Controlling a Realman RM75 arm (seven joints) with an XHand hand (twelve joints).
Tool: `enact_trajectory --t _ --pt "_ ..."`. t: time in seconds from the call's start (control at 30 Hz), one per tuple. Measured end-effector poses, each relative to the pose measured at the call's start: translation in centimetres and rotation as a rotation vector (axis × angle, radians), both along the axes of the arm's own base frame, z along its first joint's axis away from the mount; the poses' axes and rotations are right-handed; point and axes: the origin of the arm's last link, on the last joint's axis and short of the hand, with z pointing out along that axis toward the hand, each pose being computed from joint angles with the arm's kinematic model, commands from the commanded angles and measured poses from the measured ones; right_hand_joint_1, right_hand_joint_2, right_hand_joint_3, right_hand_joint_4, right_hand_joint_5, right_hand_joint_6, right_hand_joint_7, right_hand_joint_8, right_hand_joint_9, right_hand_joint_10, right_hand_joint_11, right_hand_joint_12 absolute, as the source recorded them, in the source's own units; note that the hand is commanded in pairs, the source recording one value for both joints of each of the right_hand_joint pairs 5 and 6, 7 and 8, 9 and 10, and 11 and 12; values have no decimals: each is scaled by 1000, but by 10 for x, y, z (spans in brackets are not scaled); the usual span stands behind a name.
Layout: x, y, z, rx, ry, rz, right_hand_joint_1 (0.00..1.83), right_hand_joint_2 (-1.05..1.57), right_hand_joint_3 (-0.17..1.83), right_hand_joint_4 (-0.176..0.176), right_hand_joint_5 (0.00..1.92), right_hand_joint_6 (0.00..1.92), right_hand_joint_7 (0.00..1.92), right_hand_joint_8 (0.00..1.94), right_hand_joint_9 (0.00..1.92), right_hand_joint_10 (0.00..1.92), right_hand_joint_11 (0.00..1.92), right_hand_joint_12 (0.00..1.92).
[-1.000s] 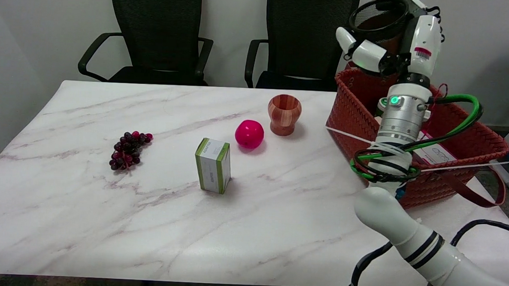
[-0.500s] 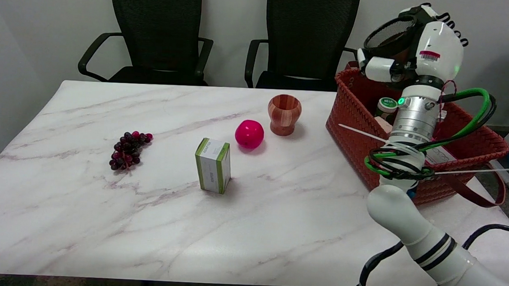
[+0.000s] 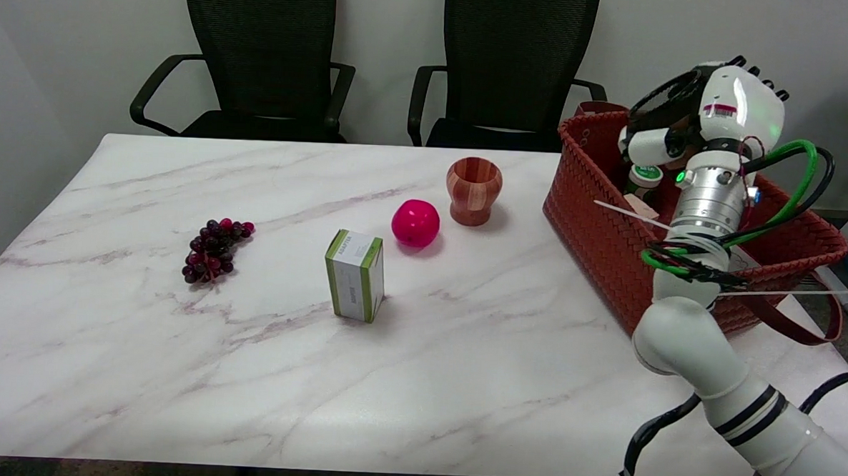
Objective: Place the black pen container into the brown storage basket.
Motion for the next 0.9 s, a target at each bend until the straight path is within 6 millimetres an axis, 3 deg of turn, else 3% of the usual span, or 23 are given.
enact_trajectory --t 0.3,0.4,0.5,0.63,0.9 --pt "-10 -1 22 -52 -15 -124 1227 173 1210 0 744 744 1235 1235 1226 1226 824 824" --pt "-12 0 30 -67 -23 -152 1218 153 1153 0 429 429 1172 1172 1165 1165 805 805" --pt "-15 0 37 -80 -35 -182 1228 146 1109 0 297 297 1112 1112 1124 1124 783 783" --pt "-19 0 46 -94 -54 -221 1256 130 1001 0 91 91 911 911 893 893 650 650" --pt "-25 -1 61 -107 -91 -281 1264 16 968 0 50 50 688 688 610 610 503 503"
